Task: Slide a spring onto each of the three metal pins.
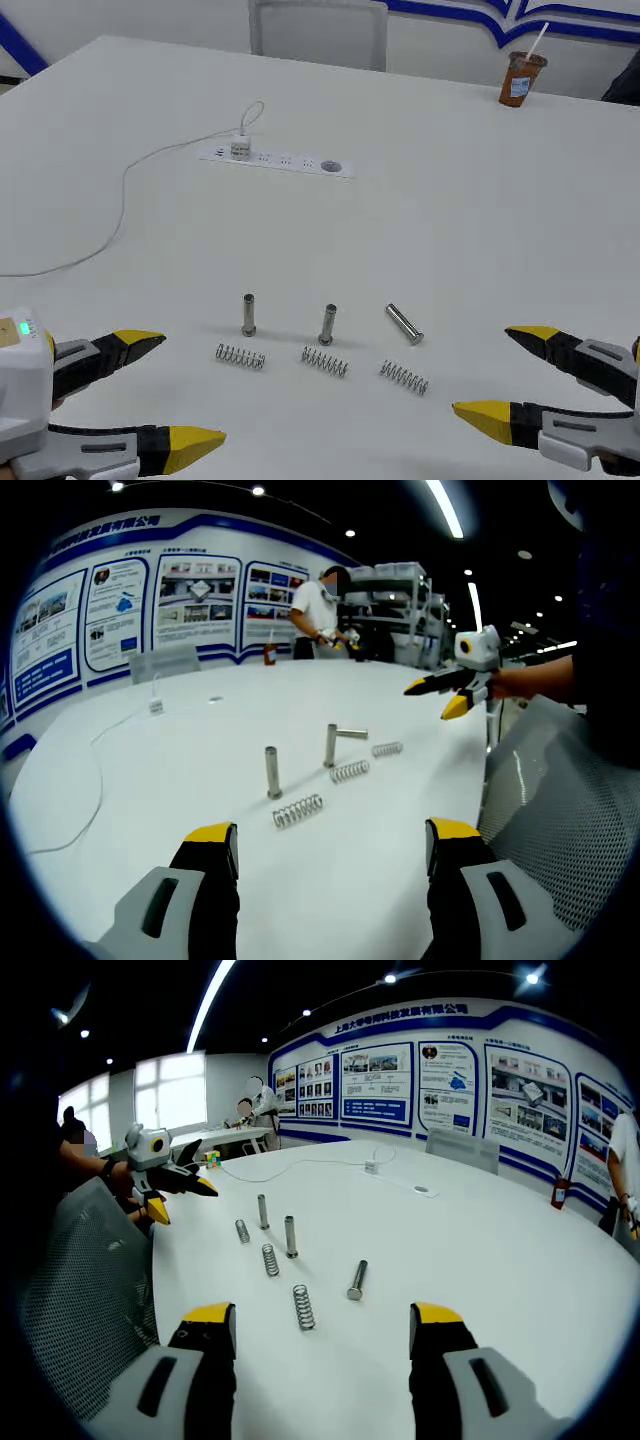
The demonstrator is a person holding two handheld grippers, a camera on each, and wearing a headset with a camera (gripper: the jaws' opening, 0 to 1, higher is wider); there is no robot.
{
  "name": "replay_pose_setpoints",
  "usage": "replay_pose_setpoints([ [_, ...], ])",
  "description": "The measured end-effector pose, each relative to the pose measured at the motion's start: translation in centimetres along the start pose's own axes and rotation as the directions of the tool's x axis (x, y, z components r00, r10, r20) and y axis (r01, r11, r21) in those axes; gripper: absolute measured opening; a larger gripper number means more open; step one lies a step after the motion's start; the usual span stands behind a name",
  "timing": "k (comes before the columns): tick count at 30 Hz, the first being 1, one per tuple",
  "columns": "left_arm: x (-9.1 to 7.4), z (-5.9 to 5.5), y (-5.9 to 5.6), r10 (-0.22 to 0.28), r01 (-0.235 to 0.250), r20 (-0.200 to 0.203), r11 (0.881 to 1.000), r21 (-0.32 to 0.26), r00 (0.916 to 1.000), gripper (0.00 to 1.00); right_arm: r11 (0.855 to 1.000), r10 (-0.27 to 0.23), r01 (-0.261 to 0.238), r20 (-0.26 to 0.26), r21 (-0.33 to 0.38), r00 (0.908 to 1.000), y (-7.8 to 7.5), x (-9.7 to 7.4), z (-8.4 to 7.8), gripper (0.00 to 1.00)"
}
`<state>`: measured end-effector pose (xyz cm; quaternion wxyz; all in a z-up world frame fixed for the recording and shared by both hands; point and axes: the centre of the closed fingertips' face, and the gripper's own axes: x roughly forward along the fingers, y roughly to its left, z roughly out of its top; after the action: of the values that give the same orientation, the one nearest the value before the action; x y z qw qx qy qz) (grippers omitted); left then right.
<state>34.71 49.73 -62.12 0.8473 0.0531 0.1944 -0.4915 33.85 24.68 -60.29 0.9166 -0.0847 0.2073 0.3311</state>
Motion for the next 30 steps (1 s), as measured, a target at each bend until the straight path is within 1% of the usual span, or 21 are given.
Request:
replay_pose_setpoints([
  [6, 0.0, -0.1, -0.1, -0.002, 0.002, -0.001, 1.000, -0.001, 1.0000, 0.78, 1.000, 0.006, -0.006, -0.006, -0.006, 1.0000, -0.3, 0.3, 0.3, 0.71],
  [11, 0.0, 0.0, -0.1, -0.001, 0.001, -0.001, 1.000, -0.002, 1.0000, 0.78, 1.000, 0.003, -0.003, -0.008, -0.010, 1.0000, -0.8, 0.9, 0.9, 0.69],
  [14, 0.1, 0.0, -0.2, -0.003, 0.003, -0.002, 1.000, 0.000, 1.0000, 0.78, 1.000, 0.002, -0.003, -0.021, -0.018, 0.9998, -1.2, 1.6, 1.3, 0.68],
  [17, 0.1, 0.0, -0.3, -0.005, 0.005, -0.005, 1.000, 0.002, 1.0000, 0.78, 1.000, 0.002, -0.002, -0.020, -0.021, 0.9998, -1.5, 2.2, 1.9, 0.67],
  [22, 0.1, 0.0, -0.3, -0.004, 0.004, -0.004, 1.000, 0.005, 1.0000, 0.78, 0.999, 0.006, -0.007, -0.041, -0.031, 0.9992, -1.9, 3.2, 2.4, 0.66],
  [24, 0.1, 0.1, -0.3, -0.003, 0.003, -0.003, 1.000, 0.004, 1.0000, 0.78, 0.999, 0.004, -0.006, -0.047, -0.032, 0.9989, -2.5, 3.7, 2.5, 0.65],
  [27, 0.1, 0.0, -0.3, -0.004, 0.004, -0.005, 1.000, 0.006, 1.0000, 0.77, 1.000, 0.006, -0.007, -0.048, -0.025, 0.9988, -2.7, 4.3, 2.9, 0.65],
  [30, 0.1, -0.1, -0.4, -0.003, 0.003, -0.006, 1.000, 0.007, 1.0000, 0.77, 1.000, 0.006, -0.007, -0.060, -0.026, 0.9982, -2.8, 4.9, 3.0, 0.64],
])
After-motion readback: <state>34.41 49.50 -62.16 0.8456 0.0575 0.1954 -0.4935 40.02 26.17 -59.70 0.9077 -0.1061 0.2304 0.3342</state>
